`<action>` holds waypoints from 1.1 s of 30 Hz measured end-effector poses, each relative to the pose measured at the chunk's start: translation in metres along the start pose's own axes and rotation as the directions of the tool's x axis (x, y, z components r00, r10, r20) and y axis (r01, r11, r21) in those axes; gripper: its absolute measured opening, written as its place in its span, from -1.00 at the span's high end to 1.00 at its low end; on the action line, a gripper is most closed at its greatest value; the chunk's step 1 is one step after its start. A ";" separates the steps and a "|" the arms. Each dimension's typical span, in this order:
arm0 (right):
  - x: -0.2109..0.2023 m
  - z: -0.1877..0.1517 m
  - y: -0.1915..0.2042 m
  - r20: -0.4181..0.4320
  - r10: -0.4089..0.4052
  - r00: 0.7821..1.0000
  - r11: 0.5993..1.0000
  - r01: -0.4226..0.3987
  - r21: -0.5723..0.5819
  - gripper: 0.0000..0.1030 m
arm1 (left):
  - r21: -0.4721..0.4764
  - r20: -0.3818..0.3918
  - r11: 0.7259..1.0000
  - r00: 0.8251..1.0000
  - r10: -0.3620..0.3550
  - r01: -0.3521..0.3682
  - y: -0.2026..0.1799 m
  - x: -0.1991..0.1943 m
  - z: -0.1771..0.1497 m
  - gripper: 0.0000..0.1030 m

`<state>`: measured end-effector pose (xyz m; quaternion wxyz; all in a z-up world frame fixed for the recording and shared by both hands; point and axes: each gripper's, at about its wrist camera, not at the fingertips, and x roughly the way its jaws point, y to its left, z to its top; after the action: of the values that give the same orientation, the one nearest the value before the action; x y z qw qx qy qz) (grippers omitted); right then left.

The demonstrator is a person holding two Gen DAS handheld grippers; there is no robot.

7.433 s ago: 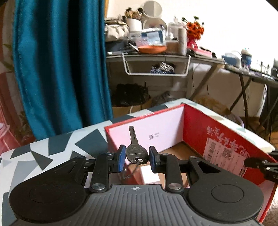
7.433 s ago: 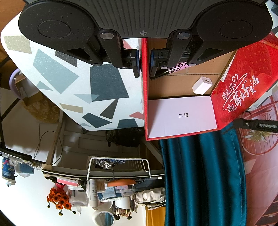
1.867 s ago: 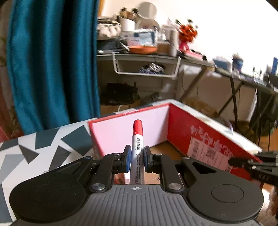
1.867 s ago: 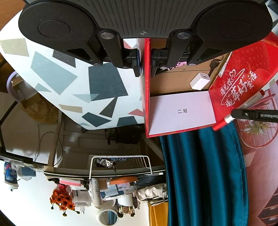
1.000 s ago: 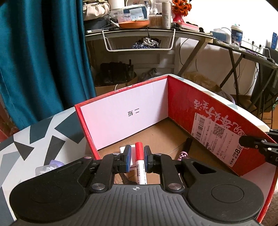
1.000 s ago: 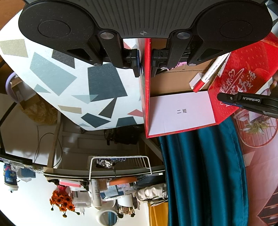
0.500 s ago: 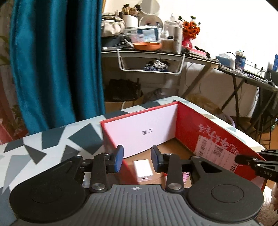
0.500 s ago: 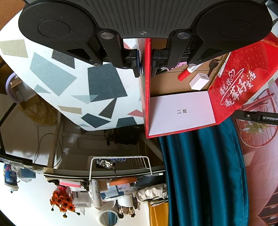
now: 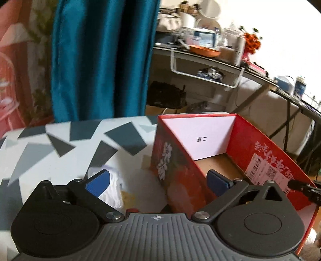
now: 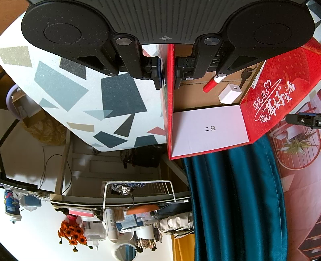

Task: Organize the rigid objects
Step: 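Move the open left gripper back to the dark red tube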

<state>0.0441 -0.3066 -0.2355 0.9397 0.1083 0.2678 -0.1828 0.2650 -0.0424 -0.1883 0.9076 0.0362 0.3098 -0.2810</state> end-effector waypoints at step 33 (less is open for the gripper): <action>0.000 0.000 0.000 0.000 0.002 1.000 1.000 -0.002 0.003 0.80 | -0.071 -0.193 0.951 0.940 0.283 -0.301 0.036 0.000 -0.084 -0.52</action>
<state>0.0438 -0.3069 -0.2359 0.9397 0.1098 0.2675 -0.1823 0.2384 0.0086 -0.2599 0.9081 0.0618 0.3955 -0.1231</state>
